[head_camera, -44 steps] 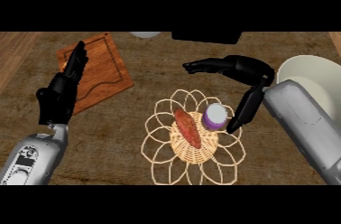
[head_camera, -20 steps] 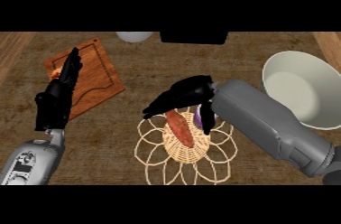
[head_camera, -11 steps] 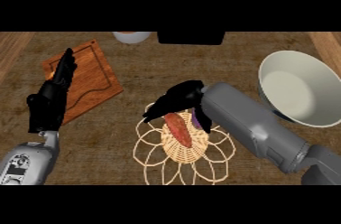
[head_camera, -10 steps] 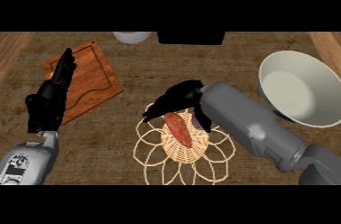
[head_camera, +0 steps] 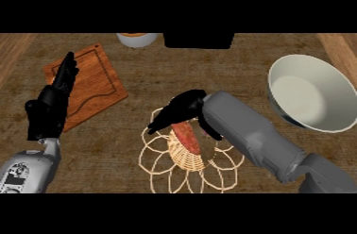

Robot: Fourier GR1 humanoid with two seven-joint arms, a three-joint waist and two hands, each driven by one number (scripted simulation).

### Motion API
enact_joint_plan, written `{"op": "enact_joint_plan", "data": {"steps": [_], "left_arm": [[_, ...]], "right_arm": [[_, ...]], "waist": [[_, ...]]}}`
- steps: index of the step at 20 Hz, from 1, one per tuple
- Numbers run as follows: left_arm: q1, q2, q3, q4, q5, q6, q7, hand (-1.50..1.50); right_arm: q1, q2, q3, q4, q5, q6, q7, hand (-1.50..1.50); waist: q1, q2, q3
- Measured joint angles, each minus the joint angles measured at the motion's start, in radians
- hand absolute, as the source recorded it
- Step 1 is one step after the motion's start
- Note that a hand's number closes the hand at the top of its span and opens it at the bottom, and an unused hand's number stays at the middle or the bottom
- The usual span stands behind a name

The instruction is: Pick the sweet potato from the placemat and place it in the bowl

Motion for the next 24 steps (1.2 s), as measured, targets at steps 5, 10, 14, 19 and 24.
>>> {"op": "enact_joint_plan", "data": {"steps": [5, 10, 14, 19, 24], "left_arm": [[-0.005, 0.001, 0.010, 0.005, 0.002, -0.011, 0.001, 0.00], [0.001, -0.008, 0.011, -0.001, -0.004, -0.011, 0.000, 0.00], [0.002, -0.009, 0.014, -0.004, -0.005, -0.016, -0.002, 0.00], [0.015, -0.008, 0.021, -0.029, -0.007, -0.023, 0.012, 0.00], [0.036, -0.004, 0.043, -0.013, -0.010, -0.012, 0.012, 0.00]], "right_arm": [[0.003, 0.030, 0.027, 0.025, 0.048, -0.055, -0.041, 1.50], [0.017, 0.050, 0.027, 0.042, 0.066, -0.092, -0.065, 1.50], [0.036, 0.062, 0.009, 0.059, 0.057, -0.115, -0.089, 1.50], [0.062, 0.045, -0.026, 0.067, 0.044, -0.151, -0.136, 1.50], [0.122, 0.073, -0.157, 0.093, -0.057, -0.191, 0.150, 1.50]], "waist": [[0.002, -0.004, -0.003], [0.002, -0.004, -0.002], [0.003, 0.002, 0.001], [-0.004, 0.011, 0.006], [-0.046, -0.004, 0.008]]}}
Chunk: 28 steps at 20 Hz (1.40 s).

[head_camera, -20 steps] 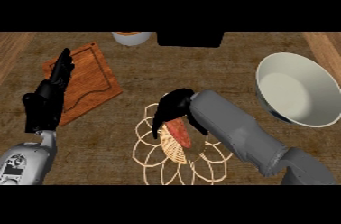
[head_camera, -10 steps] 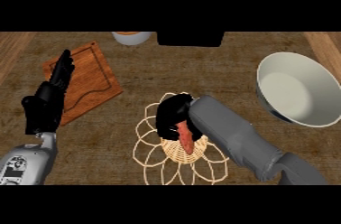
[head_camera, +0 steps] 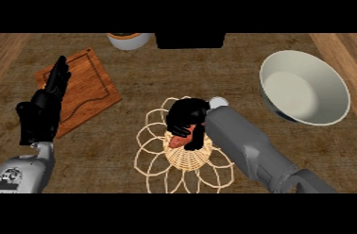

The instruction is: Pick the sweet potato from the placemat and place it in the bowl

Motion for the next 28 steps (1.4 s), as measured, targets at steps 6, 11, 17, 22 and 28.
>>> {"op": "enact_joint_plan", "data": {"steps": [6, 11, 17, 22, 28], "left_arm": [[0.031, 0.013, 0.026, 0.013, -0.001, 0.010, 0.006, 0.00], [0.041, 0.018, 0.033, 0.014, 0.002, 0.007, 0.005, 0.00], [0.049, 0.030, 0.050, 0.007, 0.007, 0.006, 0.015, 0.00], [0.067, 0.027, 0.050, -0.009, 0.007, 0.007, 0.016, 0.00], [0.064, 0.019, 0.045, -0.022, 0.002, 0.006, 0.005, 0.00]], "right_arm": [[0.074, 0.012, -0.169, -0.012, -0.137, -0.189, 0.358, 1.50], [0.108, 0.012, -0.261, -0.144, -0.225, -0.411, 0.562, 1.50], [0.110, 0.012, -0.273, -0.295, -0.202, -0.654, 0.827, 1.50], [0.128, -0.019, -0.257, -0.434, -0.124, -0.788, 1.046, 1.50], [0.193, -0.160, -0.266, -0.689, -0.030, -0.855, 1.275, 1.50]], "waist": [[-0.052, -0.035, 0.000], [-0.061, -0.042, 0.000], [-0.078, -0.046, -0.001], [-0.086, -0.038, -0.001], [-0.072, -0.021, 0.000]]}}
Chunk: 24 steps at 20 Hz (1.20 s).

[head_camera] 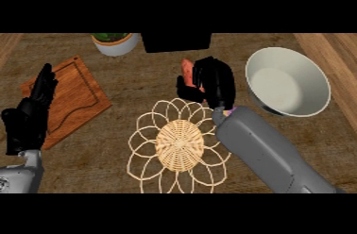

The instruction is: Pick the sweet potato from the placemat and place it in the bowl

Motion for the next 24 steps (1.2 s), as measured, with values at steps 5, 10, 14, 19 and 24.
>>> {"op": "enact_joint_plan", "data": {"steps": [5, 10, 14, 19, 24], "left_arm": [[-0.046, -0.009, -0.010, -0.002, -0.004, -0.010, 0.021, 0.00], [-0.053, -0.023, -0.021, -0.005, -0.011, -0.019, 0.009, 0.00], [-0.064, -0.041, -0.030, 0.017, -0.020, -0.024, -0.013, 0.00], [-0.095, -0.049, -0.033, 0.020, -0.023, -0.034, 0.004, 0.00], [-0.105, -0.064, -0.041, -0.003, -0.037, -0.033, 0.026, 0.00]], "right_arm": [[0.118, -0.171, -0.061, -0.223, 0.050, -0.011, 0.086, 1.50], [0.232, -0.336, -0.185, -0.302, 0.012, -0.002, 0.003, 1.50], [0.266, -0.399, -0.260, -0.231, 0.020, 0.008, -0.081, 1.50], [0.272, -0.433, -0.321, -0.033, 0.052, -0.015, -0.210, 1.50], [0.206, -0.412, -0.406, 0.232, 0.043, -0.032, -0.373, 1.50]], "waist": [[0.034, 0.018, 0.001], [0.063, 0.030, 0.002], [0.079, 0.036, 0.002], [0.096, 0.041, 0.003], [0.109, 0.044, 0.003]]}}
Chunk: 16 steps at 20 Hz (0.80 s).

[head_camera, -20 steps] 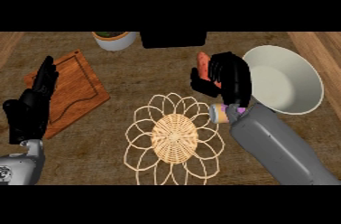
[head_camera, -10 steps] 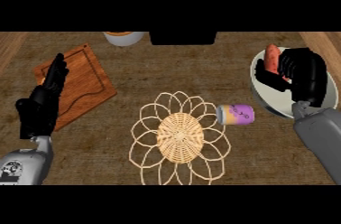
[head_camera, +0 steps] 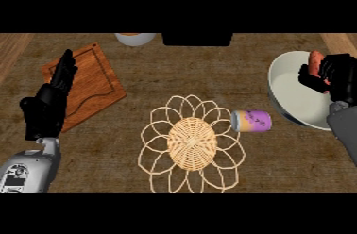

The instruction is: Pick the sweet potato from the placemat and place it in the bowl

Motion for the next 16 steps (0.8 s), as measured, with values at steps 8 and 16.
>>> {"op": "enact_joint_plan", "data": {"steps": [8, 16], "left_arm": [[0.008, -0.011, 0.001, 0.031, -0.006, -0.011, -0.049, 0.00], [0.007, -0.007, 0.013, 0.026, 0.000, -0.028, -0.045, 0.00]], "right_arm": [[-0.093, 0.046, -0.176, 0.286, -0.188, 0.148, -0.273, -1.50], [-0.153, 0.059, -0.340, 0.442, -0.328, 0.257, -0.574, -1.50]], "waist": [[0.018, 0.009, 0.002], [0.020, 0.009, 0.002]]}}
